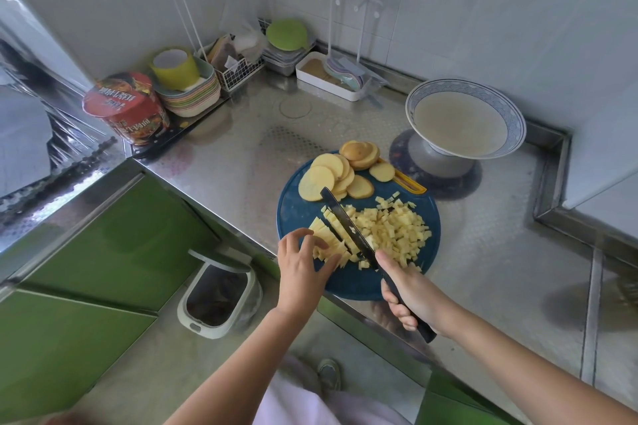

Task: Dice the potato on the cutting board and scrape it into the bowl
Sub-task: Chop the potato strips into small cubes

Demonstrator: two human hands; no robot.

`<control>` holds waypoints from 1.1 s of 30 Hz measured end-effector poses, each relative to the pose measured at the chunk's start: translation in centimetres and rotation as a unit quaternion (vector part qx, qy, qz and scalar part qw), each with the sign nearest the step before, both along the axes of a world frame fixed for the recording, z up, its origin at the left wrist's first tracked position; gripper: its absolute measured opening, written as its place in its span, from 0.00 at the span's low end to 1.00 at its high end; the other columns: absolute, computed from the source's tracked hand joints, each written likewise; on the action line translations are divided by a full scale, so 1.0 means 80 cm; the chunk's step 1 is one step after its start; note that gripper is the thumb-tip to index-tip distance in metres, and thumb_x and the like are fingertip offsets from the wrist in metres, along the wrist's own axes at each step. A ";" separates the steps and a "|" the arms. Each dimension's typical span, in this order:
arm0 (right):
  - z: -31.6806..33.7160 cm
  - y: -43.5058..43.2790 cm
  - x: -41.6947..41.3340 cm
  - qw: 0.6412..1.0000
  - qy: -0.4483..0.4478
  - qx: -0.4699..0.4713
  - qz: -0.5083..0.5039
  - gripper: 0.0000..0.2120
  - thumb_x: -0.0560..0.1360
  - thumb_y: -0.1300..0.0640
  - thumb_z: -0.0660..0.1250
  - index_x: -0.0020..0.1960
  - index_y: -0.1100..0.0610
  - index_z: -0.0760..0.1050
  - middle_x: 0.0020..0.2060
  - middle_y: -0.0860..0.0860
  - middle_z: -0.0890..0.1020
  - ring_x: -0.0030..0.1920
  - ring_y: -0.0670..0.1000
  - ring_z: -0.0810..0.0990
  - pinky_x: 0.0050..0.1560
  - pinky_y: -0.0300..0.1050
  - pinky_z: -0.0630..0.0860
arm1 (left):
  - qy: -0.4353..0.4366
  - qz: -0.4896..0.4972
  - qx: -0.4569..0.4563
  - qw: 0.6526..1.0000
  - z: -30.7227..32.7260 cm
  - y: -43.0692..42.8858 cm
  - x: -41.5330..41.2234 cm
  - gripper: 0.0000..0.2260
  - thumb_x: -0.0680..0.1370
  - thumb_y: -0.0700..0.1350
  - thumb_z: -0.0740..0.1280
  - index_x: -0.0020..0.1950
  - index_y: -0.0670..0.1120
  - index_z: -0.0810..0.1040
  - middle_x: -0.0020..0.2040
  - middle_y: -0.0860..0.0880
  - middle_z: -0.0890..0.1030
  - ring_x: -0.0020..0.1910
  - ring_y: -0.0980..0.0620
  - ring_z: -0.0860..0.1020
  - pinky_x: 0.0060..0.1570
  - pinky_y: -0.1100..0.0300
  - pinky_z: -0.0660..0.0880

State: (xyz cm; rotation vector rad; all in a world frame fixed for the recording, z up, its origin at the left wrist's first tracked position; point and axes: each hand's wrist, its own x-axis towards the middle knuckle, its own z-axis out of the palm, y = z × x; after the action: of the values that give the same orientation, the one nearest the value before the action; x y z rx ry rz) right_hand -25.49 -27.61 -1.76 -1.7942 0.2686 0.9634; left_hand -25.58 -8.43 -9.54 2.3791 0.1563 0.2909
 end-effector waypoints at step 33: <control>-0.009 0.029 0.003 0.990 -0.009 -0.126 0.065 0.33 0.75 0.27 0.49 0.28 0.55 0.57 0.17 0.47 0.62 0.18 0.48 0.61 0.21 0.38 0.61 | -0.046 -0.030 0.046 0.997 -0.017 0.007 0.003 0.24 0.67 0.59 0.71 0.52 0.46 0.69 0.63 0.41 0.66 0.64 0.44 0.65 0.61 0.54 0.67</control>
State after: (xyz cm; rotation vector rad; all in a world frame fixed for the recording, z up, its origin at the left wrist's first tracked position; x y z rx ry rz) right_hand -25.28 -25.32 -2.45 -2.0719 0.2734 1.0407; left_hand -25.34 -7.86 -10.89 2.4509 0.0281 0.3868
